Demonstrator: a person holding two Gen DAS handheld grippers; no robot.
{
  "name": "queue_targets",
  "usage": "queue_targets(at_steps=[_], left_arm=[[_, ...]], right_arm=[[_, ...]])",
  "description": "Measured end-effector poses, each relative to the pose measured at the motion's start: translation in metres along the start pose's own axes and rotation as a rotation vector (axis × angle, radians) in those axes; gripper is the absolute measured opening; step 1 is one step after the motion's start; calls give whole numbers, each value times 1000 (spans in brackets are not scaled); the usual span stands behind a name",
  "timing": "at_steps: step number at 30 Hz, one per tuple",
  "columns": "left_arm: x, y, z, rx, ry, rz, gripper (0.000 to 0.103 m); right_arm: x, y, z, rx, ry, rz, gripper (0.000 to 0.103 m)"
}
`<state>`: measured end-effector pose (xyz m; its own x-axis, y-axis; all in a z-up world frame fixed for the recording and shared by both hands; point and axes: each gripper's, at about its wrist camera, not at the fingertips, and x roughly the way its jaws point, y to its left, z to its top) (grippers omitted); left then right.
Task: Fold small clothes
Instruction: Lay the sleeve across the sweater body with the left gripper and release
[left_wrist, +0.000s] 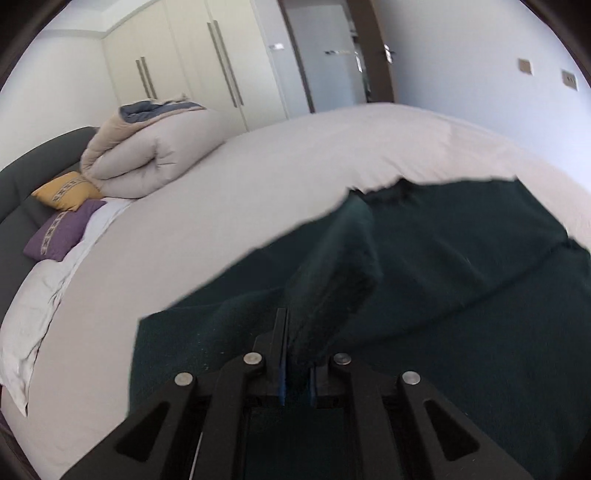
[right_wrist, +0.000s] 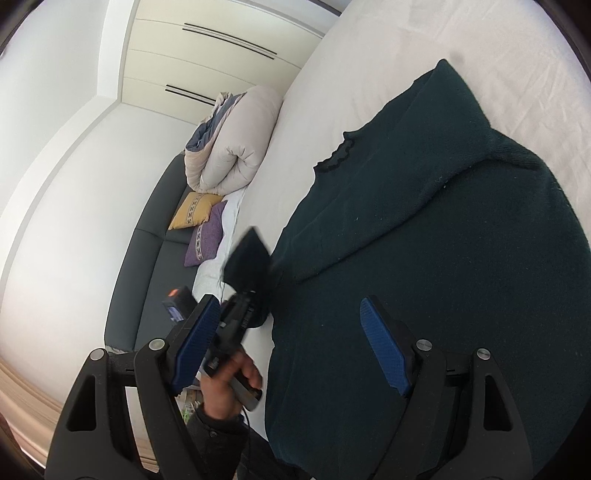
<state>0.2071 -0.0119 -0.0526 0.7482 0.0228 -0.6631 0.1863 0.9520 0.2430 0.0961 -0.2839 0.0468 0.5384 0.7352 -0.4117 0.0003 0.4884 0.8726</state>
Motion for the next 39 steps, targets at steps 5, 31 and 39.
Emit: queue_targets(at_steps=[5, 31, 39], left_arm=[[14, -19, -28, 17, 43, 18, 13], [-37, 106, -88, -575, 22, -312, 56], [-36, 180, -84, -688, 5, -259, 39]], right_arm=[[59, -3, 17, 21, 97, -19, 77], [221, 37, 43, -169, 300, -279, 7], [170, 25, 114, -321, 156, -622, 7]])
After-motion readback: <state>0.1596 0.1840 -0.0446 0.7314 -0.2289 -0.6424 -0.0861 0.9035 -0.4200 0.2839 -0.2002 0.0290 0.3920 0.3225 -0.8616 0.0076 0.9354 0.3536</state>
